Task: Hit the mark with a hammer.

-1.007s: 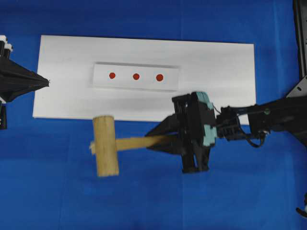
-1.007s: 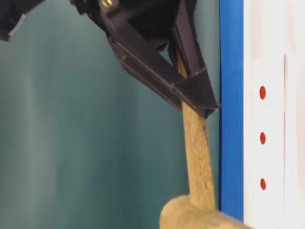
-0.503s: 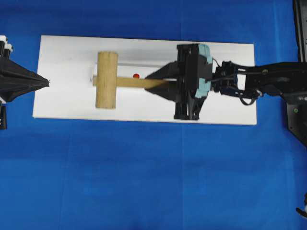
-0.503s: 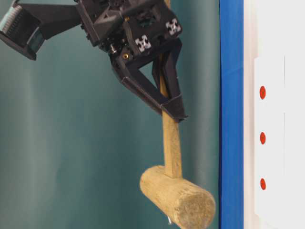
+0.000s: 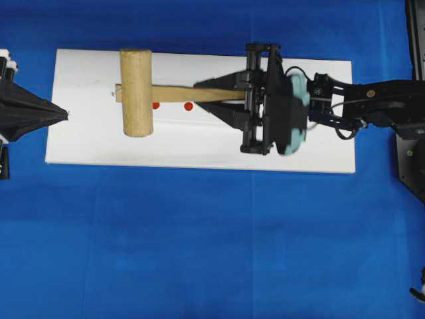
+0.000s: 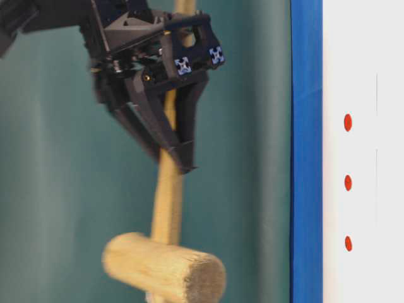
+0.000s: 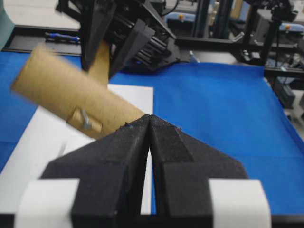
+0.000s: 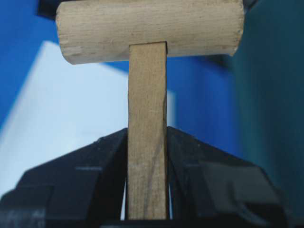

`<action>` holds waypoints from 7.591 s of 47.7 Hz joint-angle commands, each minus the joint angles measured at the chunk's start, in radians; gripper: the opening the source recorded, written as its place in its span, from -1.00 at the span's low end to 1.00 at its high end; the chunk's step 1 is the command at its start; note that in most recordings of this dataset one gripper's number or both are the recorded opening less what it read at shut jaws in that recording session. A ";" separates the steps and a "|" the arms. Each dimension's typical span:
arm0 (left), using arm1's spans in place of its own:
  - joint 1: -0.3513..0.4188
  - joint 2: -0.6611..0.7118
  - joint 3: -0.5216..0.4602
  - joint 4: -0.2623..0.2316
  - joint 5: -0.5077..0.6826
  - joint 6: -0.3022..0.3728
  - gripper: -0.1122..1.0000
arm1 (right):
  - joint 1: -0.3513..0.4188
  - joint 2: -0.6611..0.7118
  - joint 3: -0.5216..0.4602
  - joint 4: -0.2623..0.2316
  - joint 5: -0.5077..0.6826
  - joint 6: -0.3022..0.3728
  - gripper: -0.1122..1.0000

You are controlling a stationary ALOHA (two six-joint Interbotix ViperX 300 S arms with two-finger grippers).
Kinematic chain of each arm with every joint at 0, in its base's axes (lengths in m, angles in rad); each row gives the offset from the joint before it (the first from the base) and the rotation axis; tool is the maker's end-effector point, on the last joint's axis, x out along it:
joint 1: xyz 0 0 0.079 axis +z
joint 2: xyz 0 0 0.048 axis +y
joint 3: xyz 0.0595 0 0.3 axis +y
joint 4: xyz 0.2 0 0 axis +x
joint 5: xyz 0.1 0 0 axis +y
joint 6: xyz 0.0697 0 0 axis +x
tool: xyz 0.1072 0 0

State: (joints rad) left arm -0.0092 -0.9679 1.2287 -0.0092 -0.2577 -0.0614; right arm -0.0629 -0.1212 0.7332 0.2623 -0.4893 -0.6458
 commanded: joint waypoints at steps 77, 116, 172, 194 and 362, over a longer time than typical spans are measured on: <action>0.054 0.078 -0.029 -0.008 -0.084 -0.112 0.87 | 0.048 -0.017 -0.040 -0.002 -0.095 -0.565 -0.63; 0.081 0.522 -0.253 -0.008 -0.244 -0.109 0.87 | 0.031 -0.017 -0.048 -0.002 -0.095 -0.565 -0.63; 0.075 0.499 -0.235 -0.005 -0.242 -0.098 0.01 | 0.026 -0.015 -0.061 0.002 -0.075 -0.563 0.08; 0.072 0.482 -0.224 0.000 -0.229 0.006 0.01 | 0.026 -0.055 -0.069 0.118 0.066 -0.517 0.93; 0.034 -0.144 -0.018 -0.005 0.321 0.179 0.75 | -0.037 -0.201 0.018 0.718 0.543 -0.282 -0.76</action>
State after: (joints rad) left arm 0.0245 -1.1183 1.2226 -0.0123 0.0660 0.1181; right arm -0.0997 -0.3099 0.7716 0.9756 0.0690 -0.9311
